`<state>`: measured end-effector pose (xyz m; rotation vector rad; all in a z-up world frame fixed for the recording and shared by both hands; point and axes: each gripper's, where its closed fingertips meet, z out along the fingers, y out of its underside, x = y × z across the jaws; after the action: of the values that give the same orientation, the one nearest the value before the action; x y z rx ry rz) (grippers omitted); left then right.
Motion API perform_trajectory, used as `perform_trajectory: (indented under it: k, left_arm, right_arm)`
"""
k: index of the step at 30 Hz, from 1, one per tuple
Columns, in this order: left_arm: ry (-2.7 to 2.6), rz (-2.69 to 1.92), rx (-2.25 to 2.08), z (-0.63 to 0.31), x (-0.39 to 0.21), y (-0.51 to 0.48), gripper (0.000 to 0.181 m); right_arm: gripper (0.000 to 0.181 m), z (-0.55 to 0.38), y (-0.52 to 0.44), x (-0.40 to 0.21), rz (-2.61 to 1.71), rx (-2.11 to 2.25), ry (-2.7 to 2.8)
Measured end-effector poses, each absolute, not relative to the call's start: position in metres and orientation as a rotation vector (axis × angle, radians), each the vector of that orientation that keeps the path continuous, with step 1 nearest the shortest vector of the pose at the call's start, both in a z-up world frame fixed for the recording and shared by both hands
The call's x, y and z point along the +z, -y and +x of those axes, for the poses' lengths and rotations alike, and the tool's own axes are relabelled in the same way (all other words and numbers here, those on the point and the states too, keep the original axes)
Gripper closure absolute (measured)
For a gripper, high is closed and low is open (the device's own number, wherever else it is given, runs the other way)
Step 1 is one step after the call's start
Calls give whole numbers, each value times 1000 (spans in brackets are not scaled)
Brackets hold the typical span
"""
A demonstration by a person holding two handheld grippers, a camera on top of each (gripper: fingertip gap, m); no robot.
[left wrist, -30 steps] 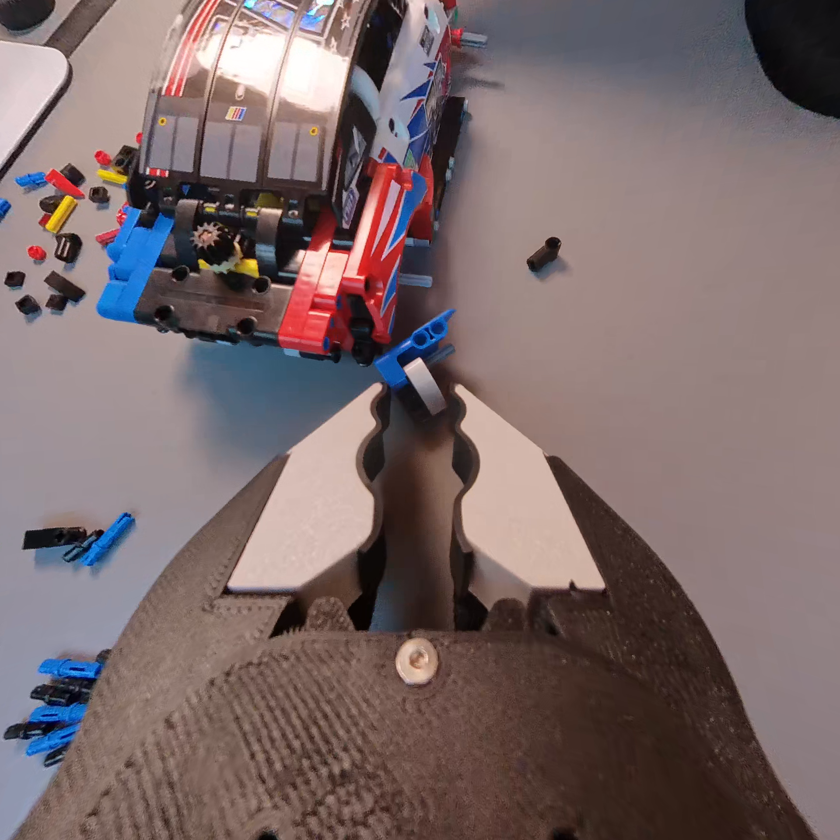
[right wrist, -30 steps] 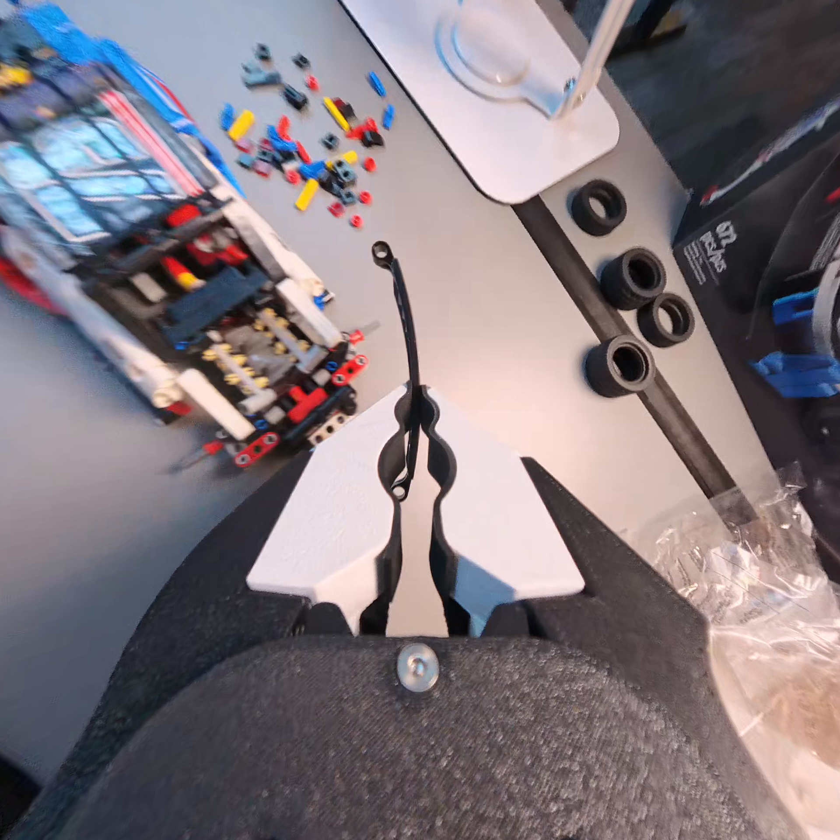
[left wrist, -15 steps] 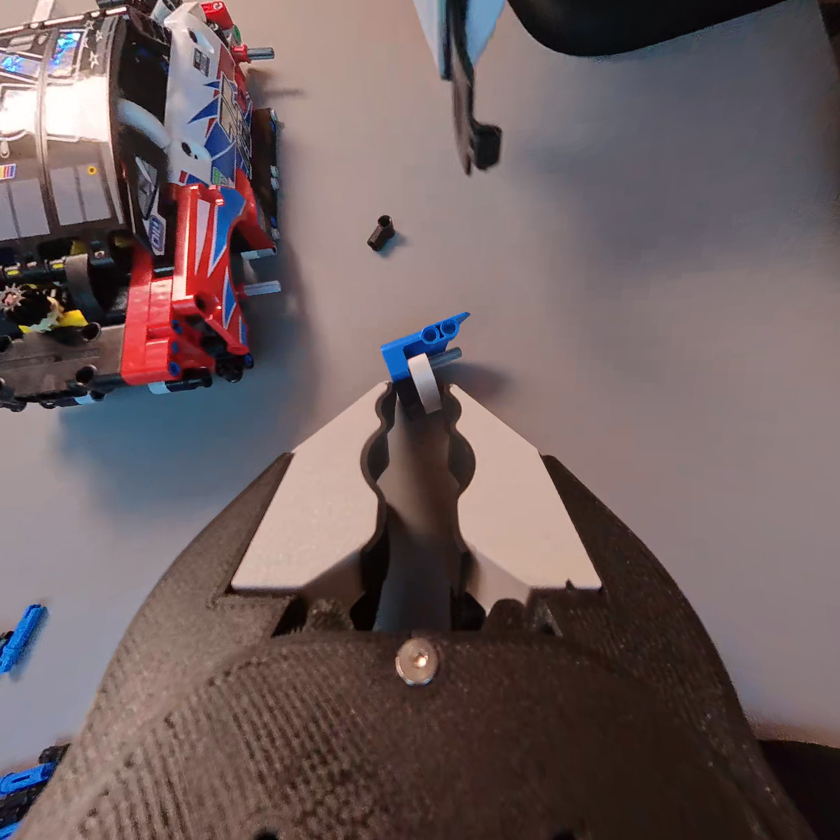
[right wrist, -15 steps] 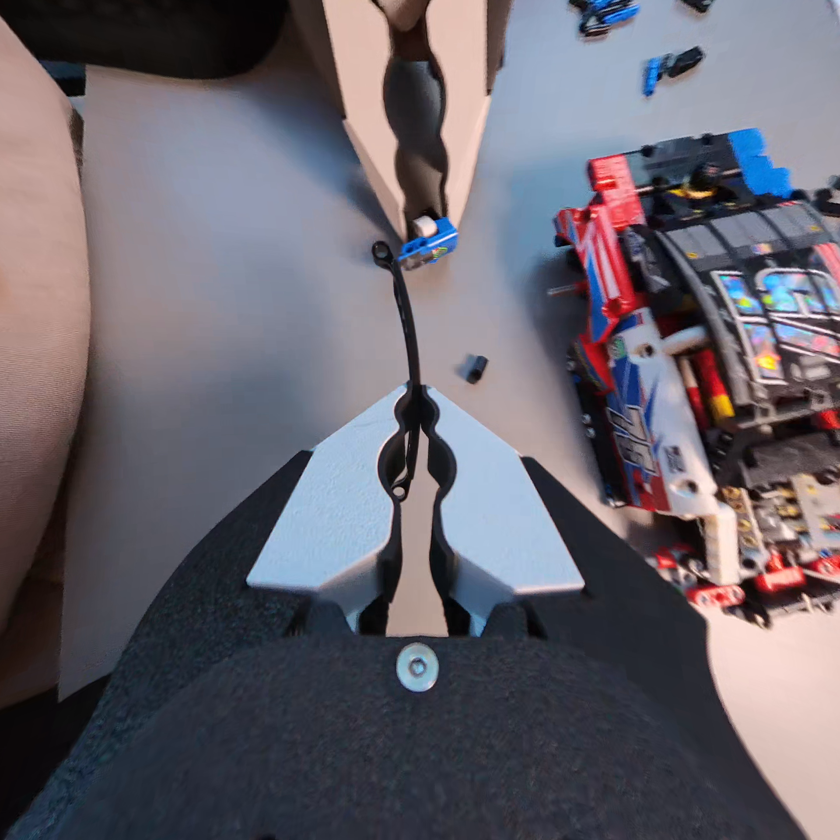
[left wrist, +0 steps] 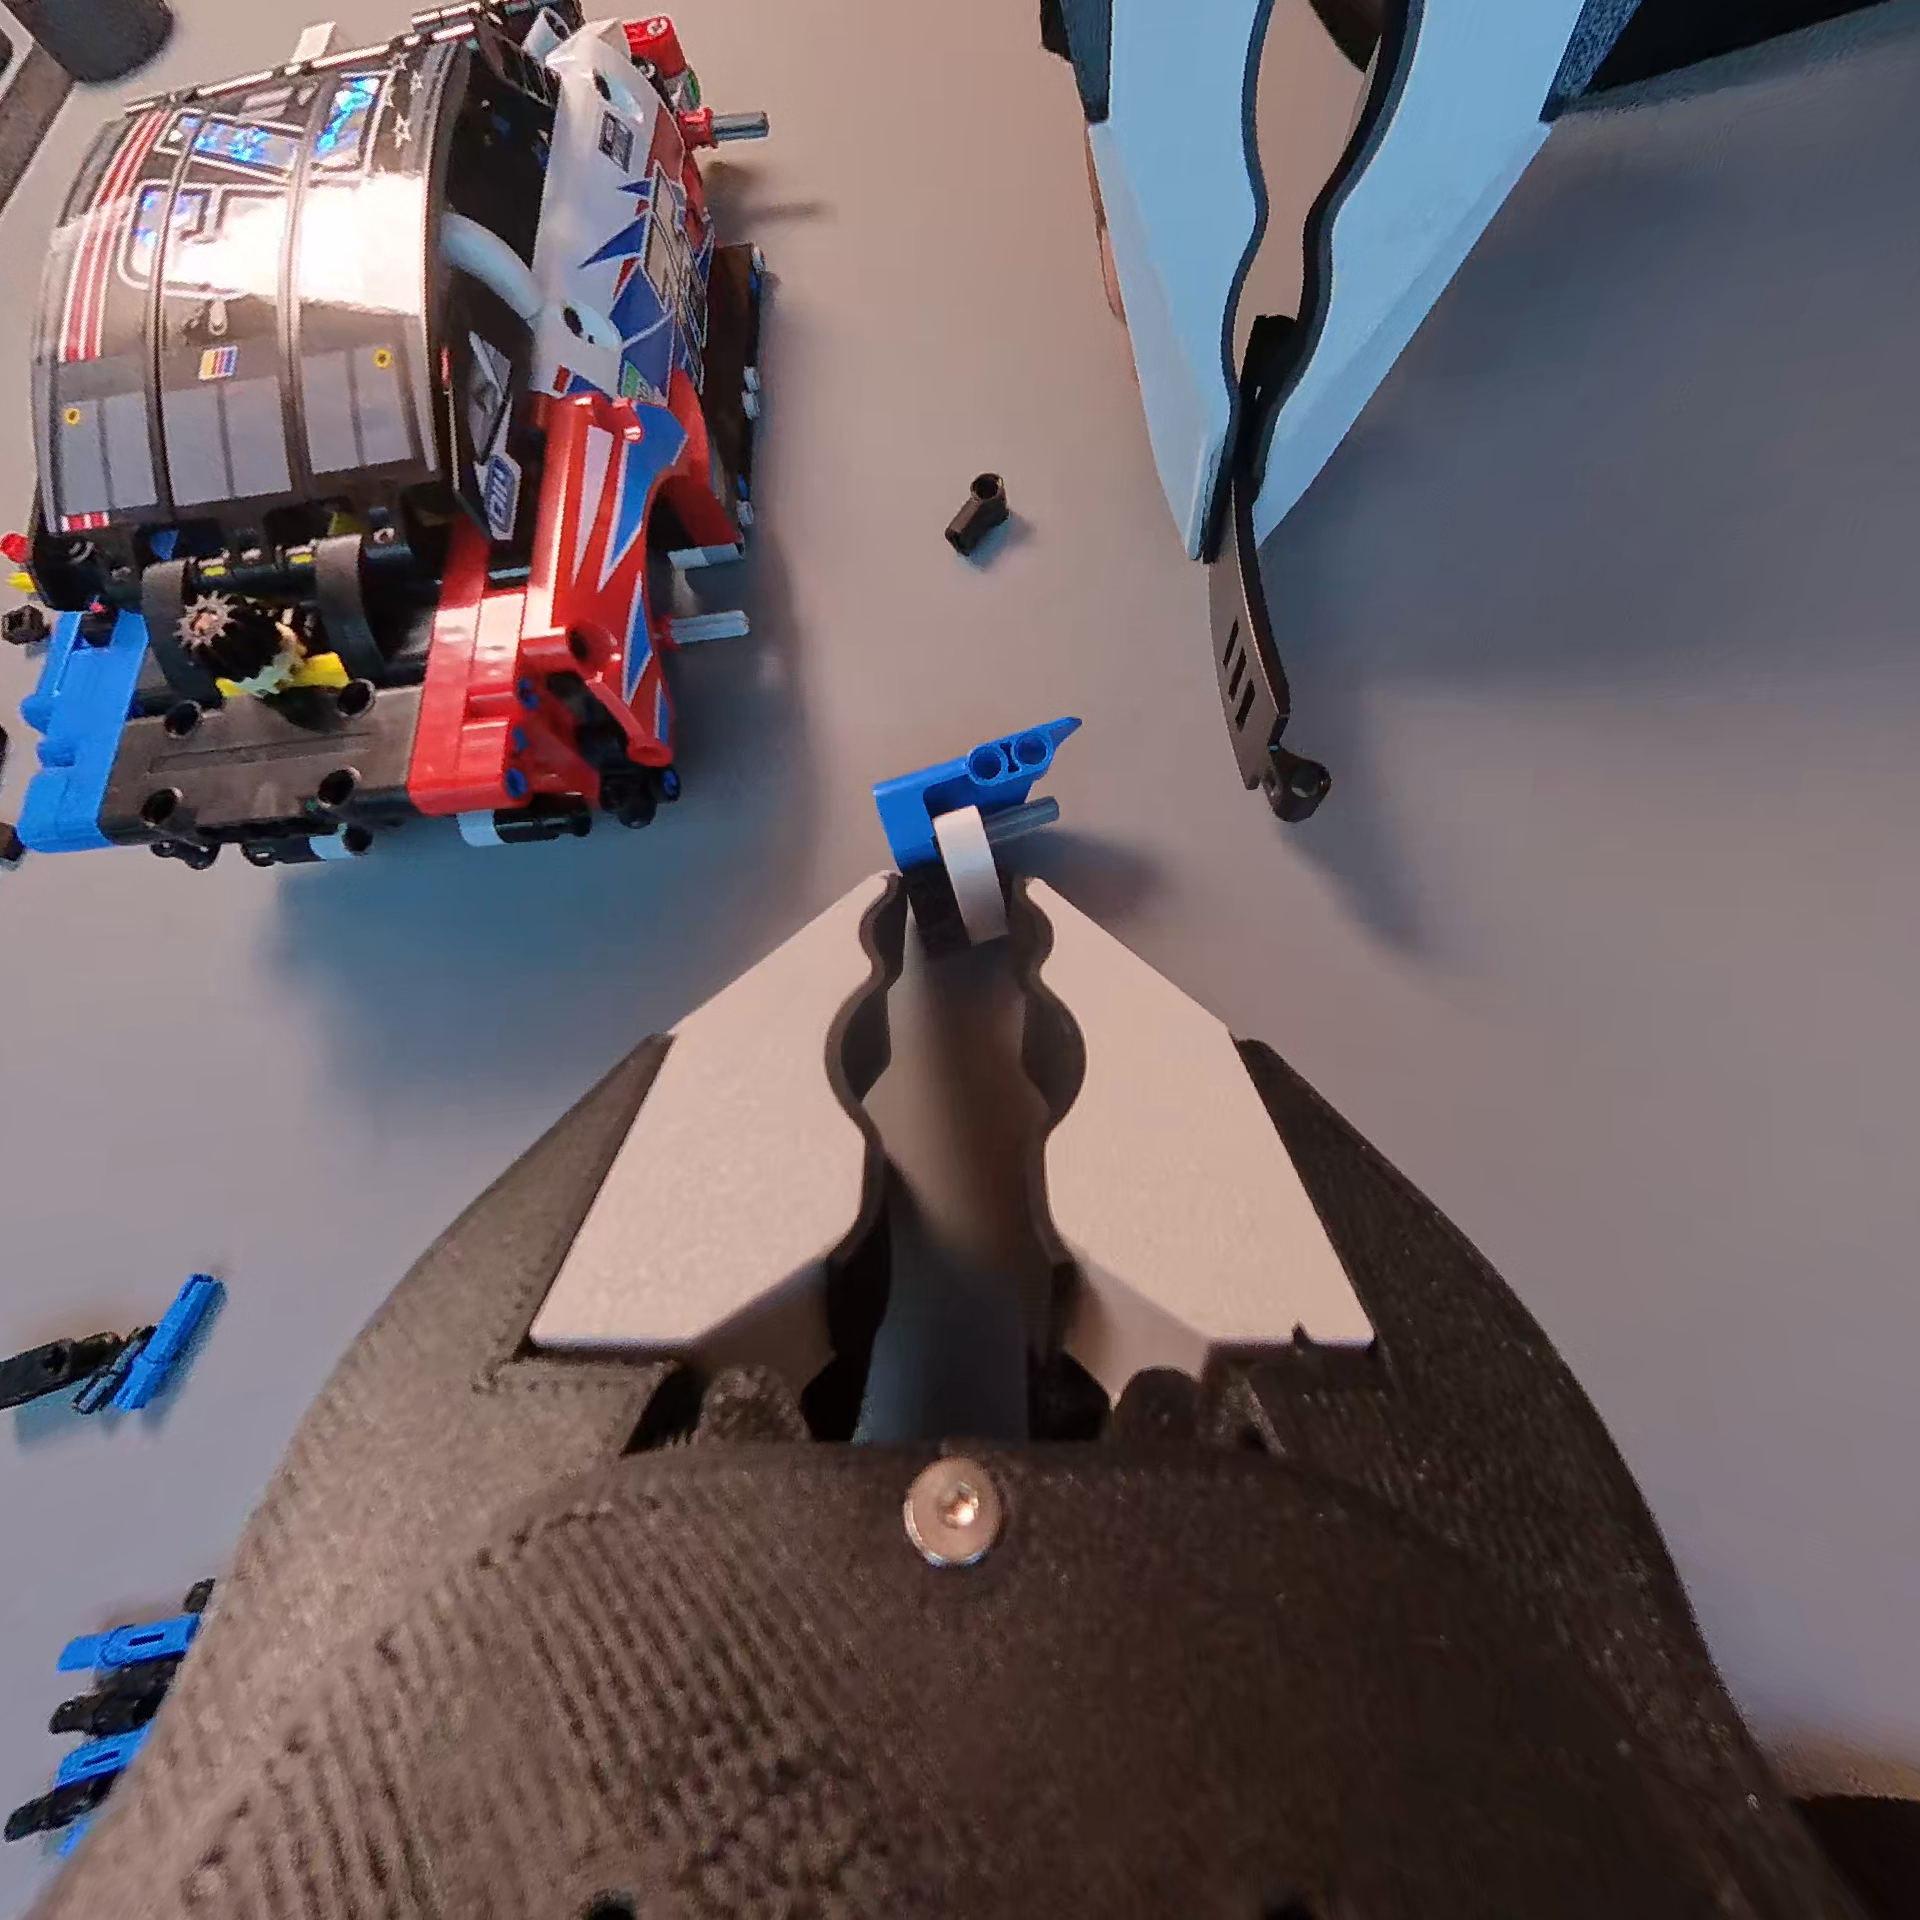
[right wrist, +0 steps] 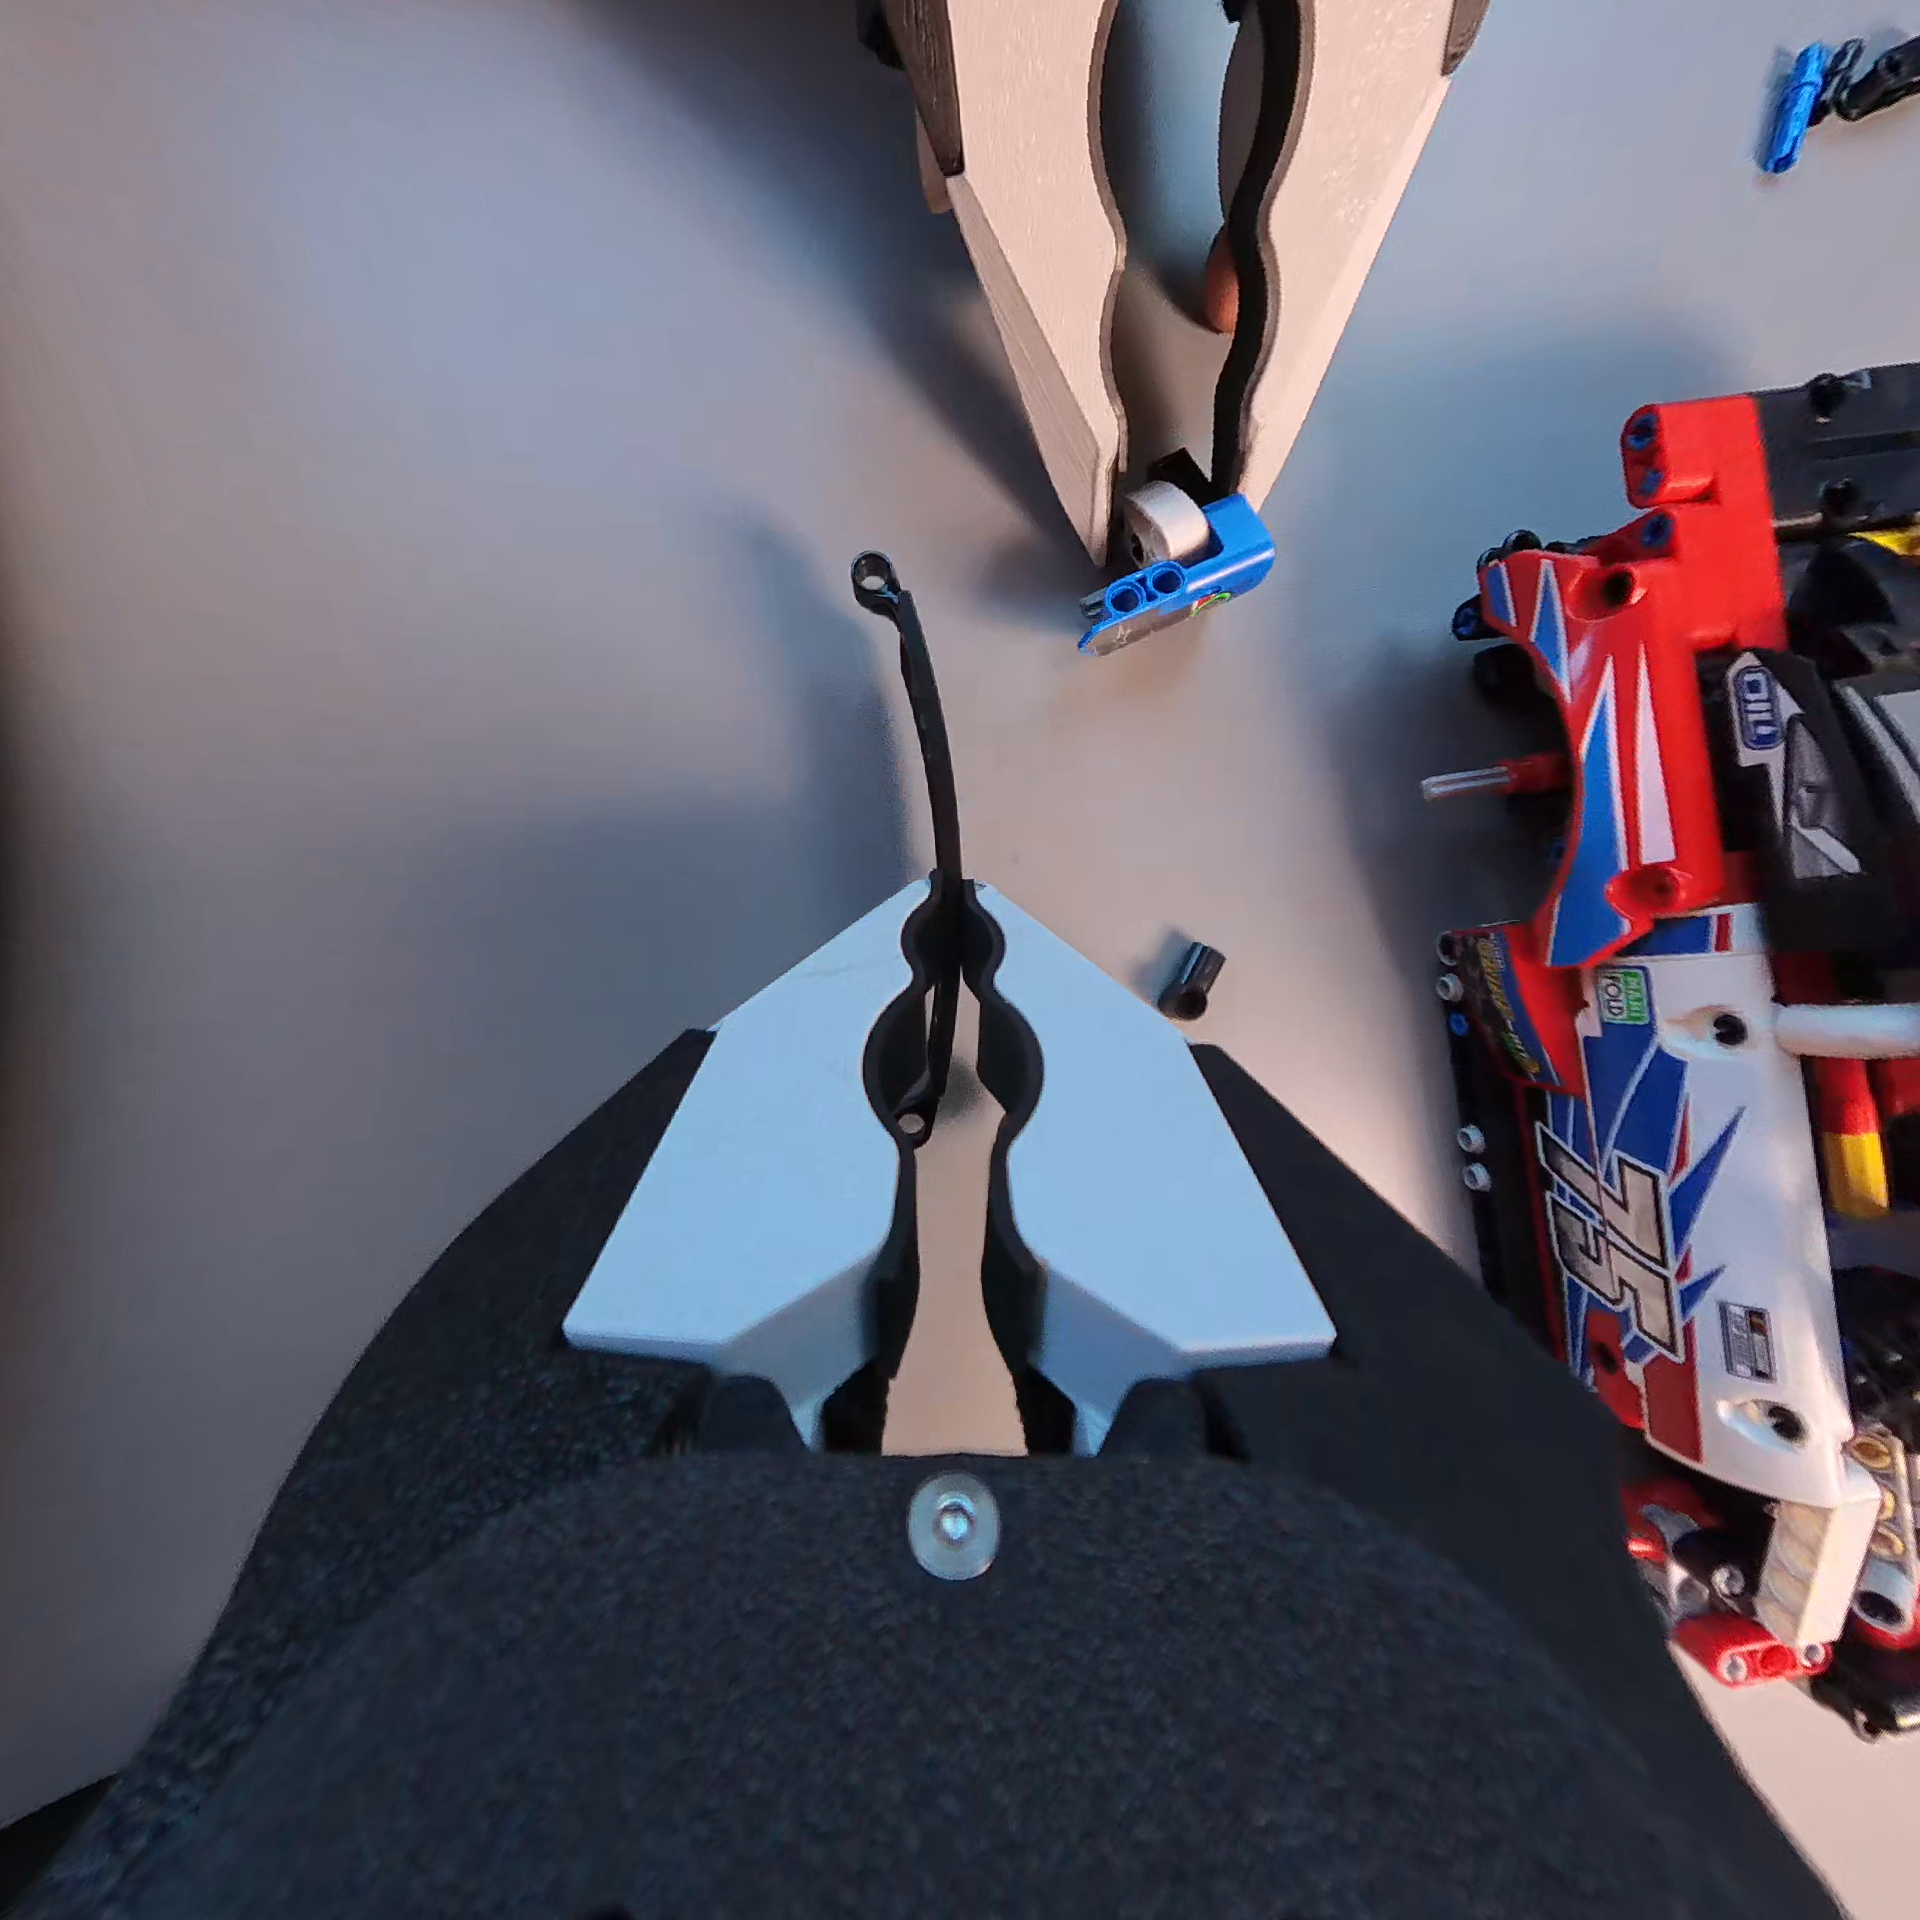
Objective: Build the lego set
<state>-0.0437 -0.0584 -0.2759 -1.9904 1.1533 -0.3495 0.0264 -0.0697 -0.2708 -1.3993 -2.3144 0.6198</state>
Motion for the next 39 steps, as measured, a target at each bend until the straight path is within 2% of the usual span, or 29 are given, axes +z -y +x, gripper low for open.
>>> perform_trajectory:
  k: [1, 20, 22, 35, 39]
  left_arm:
    - [-1150, -1990, -351, -44, -276, 58, 163]
    - [-1099, -2005, -401, -46, -274, 57, 155]
    - [-1091, -2010, -349, -47, -275, 52, 165]
    - [-1147, -1788, 62, -54, -238, 37, 167]
    - [-1206, -1731, 191, -55, -236, 36, 167]
  right_arm:
    - [181, 26, 69, -272, -1397, 609, 2318]
    - [179, 24, 62, -272, -1418, 692, 2236]
    - [181, 23, 64, -272, -1418, 706, 2236]
    - [181, 0, 45, -270, -1708, 733, 2014]
    - [169, -1, 43, -256, -1669, 799, 1970]
